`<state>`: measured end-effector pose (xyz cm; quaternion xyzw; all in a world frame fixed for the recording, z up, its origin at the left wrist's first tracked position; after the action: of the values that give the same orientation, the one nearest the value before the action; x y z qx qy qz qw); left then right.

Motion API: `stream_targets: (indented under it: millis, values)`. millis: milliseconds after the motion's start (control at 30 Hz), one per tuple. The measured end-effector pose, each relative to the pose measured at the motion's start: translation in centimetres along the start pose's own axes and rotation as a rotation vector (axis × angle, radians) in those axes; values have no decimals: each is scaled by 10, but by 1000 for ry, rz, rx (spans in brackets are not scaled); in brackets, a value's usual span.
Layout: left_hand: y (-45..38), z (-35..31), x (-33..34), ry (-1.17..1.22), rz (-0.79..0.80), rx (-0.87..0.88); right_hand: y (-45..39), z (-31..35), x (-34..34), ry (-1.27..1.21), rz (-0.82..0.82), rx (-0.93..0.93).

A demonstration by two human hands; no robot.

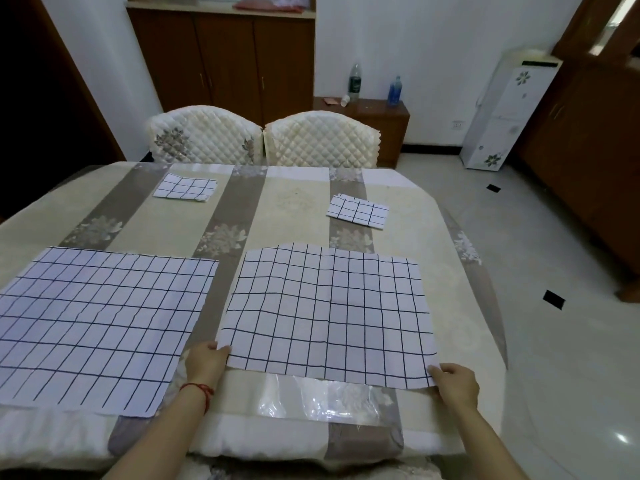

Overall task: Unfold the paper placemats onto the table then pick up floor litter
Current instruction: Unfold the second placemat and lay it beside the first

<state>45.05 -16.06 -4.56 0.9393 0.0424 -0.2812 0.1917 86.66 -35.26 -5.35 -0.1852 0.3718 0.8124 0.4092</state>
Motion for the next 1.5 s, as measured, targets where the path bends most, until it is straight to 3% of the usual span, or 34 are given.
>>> stream_targets:
  millis: [533,933,1133,1267,1400,1500]
  values:
    - [20,34,-25,-106,55,-8,27,-25,-18,80,-17,-6]
    - [20,13,-8,-141,60,79,35,-16,-17,85,-17,-35]
    - [22,1,-6,-37,29,169,32,-22,-19,106,-42,-40]
    - [19,5,-13,34,2,121,31,-25,-21,177,-104,-13]
    - [21,17,-16,40,1,27,36,3,-17,431,-232,-191]
    - [21,19,-17,8,-8,28,37,40,12,464,-140,-359]
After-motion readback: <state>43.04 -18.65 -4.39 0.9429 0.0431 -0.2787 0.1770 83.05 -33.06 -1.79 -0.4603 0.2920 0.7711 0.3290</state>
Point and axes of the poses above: each hand's wrist, its own y-axis away from the middle knuckle, its own x-axis out of the palm, z = x × y, the point moved 6 cm from there along -y, towards the middle knuckle, and after that the axes turned 6 degrees about x, right-handed, at the moved point
